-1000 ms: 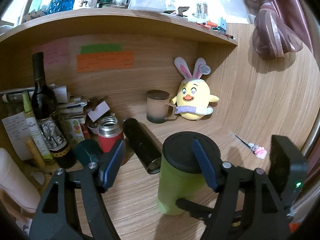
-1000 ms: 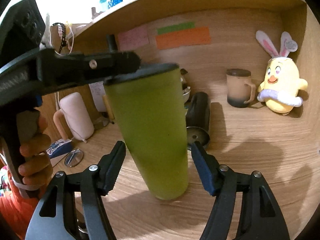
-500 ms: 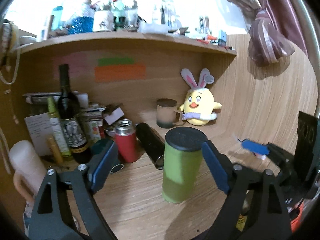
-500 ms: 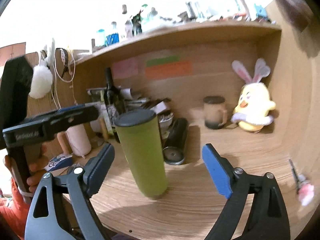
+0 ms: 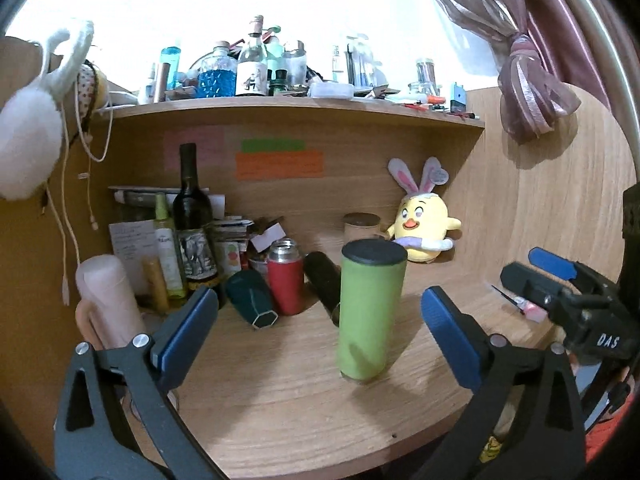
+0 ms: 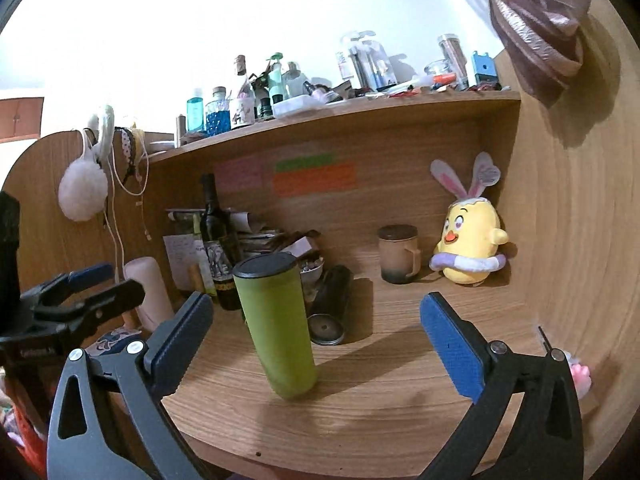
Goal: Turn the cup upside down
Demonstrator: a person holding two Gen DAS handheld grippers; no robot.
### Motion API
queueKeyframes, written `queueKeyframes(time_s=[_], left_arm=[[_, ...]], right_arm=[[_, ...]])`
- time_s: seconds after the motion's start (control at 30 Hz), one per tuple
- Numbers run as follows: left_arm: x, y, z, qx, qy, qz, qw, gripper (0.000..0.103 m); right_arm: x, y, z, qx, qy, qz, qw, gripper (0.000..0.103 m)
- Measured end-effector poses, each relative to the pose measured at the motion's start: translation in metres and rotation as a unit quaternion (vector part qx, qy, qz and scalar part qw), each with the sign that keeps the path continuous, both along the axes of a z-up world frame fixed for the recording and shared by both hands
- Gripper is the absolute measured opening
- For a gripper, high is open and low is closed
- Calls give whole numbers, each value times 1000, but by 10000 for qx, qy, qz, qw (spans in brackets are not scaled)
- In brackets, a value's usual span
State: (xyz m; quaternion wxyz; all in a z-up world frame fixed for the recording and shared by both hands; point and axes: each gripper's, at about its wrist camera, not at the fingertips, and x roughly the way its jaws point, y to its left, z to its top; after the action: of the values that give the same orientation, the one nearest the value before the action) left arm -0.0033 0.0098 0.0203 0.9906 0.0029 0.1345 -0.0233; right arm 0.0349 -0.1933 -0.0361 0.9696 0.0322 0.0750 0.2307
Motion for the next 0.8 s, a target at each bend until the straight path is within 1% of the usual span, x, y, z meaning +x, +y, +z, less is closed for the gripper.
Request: queueKeyframes(time_s=[0.13, 0.3, 0.47, 0.8], left_arm=[[-5, -8, -7, 71, 23, -46, 10000, 103], [-7, -16, -11, 168, -24, -17, 9999, 103], [-7, -16, -11, 127, -53, 17, 9999, 103], [-4, -14, -14, 60, 19, 29, 10000, 103]], right_arm=[[-3, -6, -4, 97, 28, 12, 9999, 103], [-3, -7, -7, 96, 59, -1, 9999, 103], [-2, -7, -8, 73, 74, -4, 9999, 103], [-1, -4, -9, 36, 93, 19, 9999, 103]])
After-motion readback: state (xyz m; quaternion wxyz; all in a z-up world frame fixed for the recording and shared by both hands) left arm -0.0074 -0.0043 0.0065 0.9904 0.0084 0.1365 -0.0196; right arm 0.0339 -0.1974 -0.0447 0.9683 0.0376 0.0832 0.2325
